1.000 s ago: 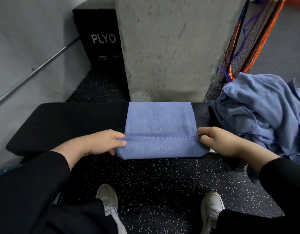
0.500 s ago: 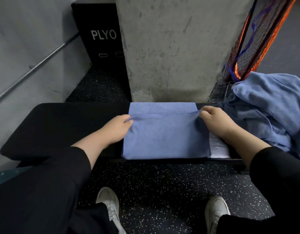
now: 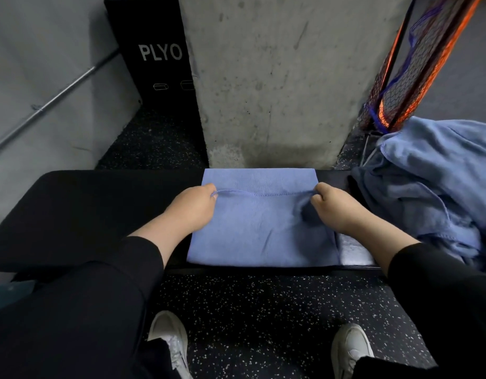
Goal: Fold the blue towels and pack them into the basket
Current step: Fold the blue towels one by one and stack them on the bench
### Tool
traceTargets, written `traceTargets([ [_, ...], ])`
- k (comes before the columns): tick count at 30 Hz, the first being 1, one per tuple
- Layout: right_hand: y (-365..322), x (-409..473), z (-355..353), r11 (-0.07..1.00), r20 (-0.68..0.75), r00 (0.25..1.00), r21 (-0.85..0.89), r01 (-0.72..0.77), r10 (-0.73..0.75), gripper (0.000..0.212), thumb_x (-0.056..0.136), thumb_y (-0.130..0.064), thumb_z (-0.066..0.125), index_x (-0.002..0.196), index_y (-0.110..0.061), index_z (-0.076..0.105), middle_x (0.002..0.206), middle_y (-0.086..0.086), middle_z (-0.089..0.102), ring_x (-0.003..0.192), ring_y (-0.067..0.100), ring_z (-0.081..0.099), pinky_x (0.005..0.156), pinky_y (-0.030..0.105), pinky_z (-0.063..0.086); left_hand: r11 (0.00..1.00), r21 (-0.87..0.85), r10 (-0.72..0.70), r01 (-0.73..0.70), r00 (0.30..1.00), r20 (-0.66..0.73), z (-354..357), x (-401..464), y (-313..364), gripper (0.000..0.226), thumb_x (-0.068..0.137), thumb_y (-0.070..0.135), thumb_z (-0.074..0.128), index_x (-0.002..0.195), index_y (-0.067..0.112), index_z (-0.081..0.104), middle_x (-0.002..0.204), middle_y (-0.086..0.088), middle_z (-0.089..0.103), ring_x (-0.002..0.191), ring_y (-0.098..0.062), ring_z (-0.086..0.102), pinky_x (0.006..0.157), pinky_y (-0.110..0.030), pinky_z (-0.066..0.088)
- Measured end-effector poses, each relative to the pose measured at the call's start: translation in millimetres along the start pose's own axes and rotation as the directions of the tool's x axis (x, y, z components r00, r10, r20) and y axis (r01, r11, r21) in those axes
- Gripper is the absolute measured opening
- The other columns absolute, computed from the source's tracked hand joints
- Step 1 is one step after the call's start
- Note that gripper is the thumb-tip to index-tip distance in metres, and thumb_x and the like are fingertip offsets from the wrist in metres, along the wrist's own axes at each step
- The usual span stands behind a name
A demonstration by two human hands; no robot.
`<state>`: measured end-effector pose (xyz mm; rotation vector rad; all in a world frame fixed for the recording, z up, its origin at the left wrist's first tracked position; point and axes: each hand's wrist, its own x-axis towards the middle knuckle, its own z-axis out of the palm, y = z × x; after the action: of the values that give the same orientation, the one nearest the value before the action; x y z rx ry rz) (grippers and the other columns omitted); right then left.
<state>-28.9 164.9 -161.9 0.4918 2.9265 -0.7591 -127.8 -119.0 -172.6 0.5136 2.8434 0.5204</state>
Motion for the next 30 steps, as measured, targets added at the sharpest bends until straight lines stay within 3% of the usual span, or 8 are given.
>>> traceTargets([
  [6,-3,-22,-3,0.988,0.234,0.972,-0.149,0.034,0.001,0.027,0.101,-0.020,0.039,0.075,-0.015,0.044,0.079,0.003,0.050,0.086,0.029,0.050,0.070,0.032,0.031,0.999,0.053,0.003,-0.010,0.991,0.131,-9,-24,-4,0.032,0.104,0.020,0.039,0.072,0.014,0.041,0.078,-0.004,0.052,0.069,-0.019,0.045,0.056,-0.033,0.031],
  [10,0,-37,-5,0.988,0.243,0.970,-0.142,0.059,-0.023,0.030,0.099,-0.021,0.042,0.070,-0.017,0.043,0.072,-0.001,0.048,0.077,0.026,0.048,0.060,0.034,0.033,0.999,0.020,0.033,-0.037,0.982,0.185,-12,-37,-15,0.030,0.101,0.019,0.041,0.072,0.012,0.043,0.077,-0.006,0.056,0.071,-0.021,0.048,0.066,-0.037,0.039],
  [14,0,-42,-19,0.989,0.156,0.985,0.138,0.058,-0.079,0.030,0.097,-0.014,0.041,0.067,-0.014,0.037,0.065,0.003,0.039,0.070,0.018,0.035,0.059,0.036,0.028,0.976,-0.215,0.070,-0.032,0.983,0.172,-21,-41,-18,0.031,0.096,0.020,0.044,0.069,0.004,0.043,0.070,-0.006,0.046,0.068,-0.017,0.040,0.064,-0.042,0.035],
  [17,-10,-38,-34,0.830,-0.003,1.000,0.558,-0.015,0.019,0.021,0.093,-0.016,0.044,0.073,-0.013,0.052,0.072,0.011,0.043,0.071,0.019,0.037,0.063,0.034,0.031,0.850,-0.527,0.025,0.022,0.996,0.083,-35,-35,-9,0.033,0.090,0.024,0.048,0.079,-0.007,0.052,0.075,-0.004,0.050,0.073,-0.015,0.041,0.068,-0.041,0.035],
  [20,-21,-23,-41,0.709,-0.147,0.976,0.705,-0.013,0.164,0.014,0.087,-0.015,0.045,0.078,-0.014,0.056,0.069,0.008,0.039,0.067,0.018,0.031,0.058,0.035,0.024,0.785,-0.619,-0.093,0.018,0.992,-0.089,-44,-21,2,0.028,0.090,0.021,0.044,0.085,-0.005,0.053,0.078,-0.004,0.050,0.073,-0.016,0.042,0.070,-0.037,0.033],
  [23,-26,1,-33,0.754,-0.223,0.952,0.656,-0.011,0.208,0.018,0.087,-0.017,0.046,0.071,-0.011,0.050,0.064,0.004,0.038,0.065,0.017,0.032,0.058,0.035,0.024,0.840,-0.543,-0.141,0.007,0.968,-0.206,-38,-2,8,0.027,0.098,0.022,0.040,0.090,0.001,0.056,0.078,-0.004,0.054,0.071,-0.017,0.044,0.067,-0.035,0.035],
  [25,-23,16,-23,0.827,-0.249,0.950,0.562,-0.015,0.187,0.021,0.093,-0.015,0.045,0.079,-0.001,0.053,0.068,0.004,0.047,0.069,0.017,0.040,0.062,0.033,0.031,0.853,-0.522,-0.139,0.003,0.966,-0.220,-29,9,10,0.026,0.101,0.021,0.040,0.090,0.008,0.059,0.079,-0.003,0.058,0.070,-0.017,0.047,0.063,-0.034,0.035],
  [30,-14,34,0,0.968,-0.209,0.973,0.249,-0.040,0.094,0.031,0.101,-0.013,0.042,0.070,-0.018,0.038,0.069,0.000,0.046,0.069,0.023,0.041,0.059,0.036,0.017,0.942,-0.337,-0.065,0.007,0.985,-0.161,-1,32,1,0.028,0.102,0.019,0.040,0.102,0.005,0.064,0.090,-0.011,0.068,0.079,-0.028,0.057,0.066,-0.035,0.044],
])
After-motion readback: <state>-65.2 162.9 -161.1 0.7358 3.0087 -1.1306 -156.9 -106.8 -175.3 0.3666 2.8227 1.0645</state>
